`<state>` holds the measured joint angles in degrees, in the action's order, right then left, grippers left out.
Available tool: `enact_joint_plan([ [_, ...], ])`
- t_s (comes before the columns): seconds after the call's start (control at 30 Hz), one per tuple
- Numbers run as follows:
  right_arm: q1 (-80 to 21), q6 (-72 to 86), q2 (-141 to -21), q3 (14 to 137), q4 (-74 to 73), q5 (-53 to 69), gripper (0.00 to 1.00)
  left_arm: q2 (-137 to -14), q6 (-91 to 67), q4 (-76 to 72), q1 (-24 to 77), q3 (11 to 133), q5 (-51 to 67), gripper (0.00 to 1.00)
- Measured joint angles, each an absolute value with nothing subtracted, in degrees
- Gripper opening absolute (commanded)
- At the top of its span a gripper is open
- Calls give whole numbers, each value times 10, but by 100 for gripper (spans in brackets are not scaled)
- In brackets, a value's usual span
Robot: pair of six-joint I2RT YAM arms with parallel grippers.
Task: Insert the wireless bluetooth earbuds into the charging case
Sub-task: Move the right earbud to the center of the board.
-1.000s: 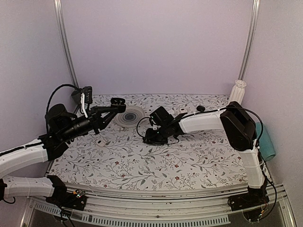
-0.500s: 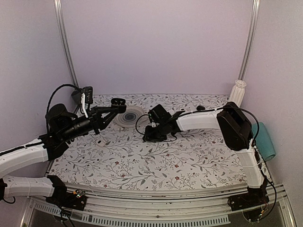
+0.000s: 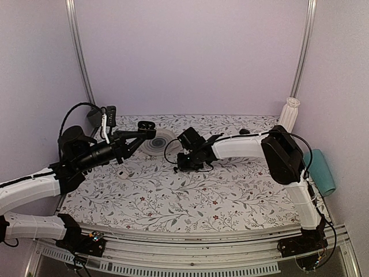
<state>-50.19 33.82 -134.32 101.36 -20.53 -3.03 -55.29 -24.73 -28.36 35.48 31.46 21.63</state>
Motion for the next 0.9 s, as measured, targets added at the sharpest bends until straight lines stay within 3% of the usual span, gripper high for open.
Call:
enact_joint_plan([
  [0.73, -517, 295, -1359, 1046, -245, -93, 33, -555, -251, -284, 354, 315, 220, 0],
  [0.9, -517, 290, -1363, 1050, -246, -98, 28, -555, -251, -284, 354, 315, 220, 0],
])
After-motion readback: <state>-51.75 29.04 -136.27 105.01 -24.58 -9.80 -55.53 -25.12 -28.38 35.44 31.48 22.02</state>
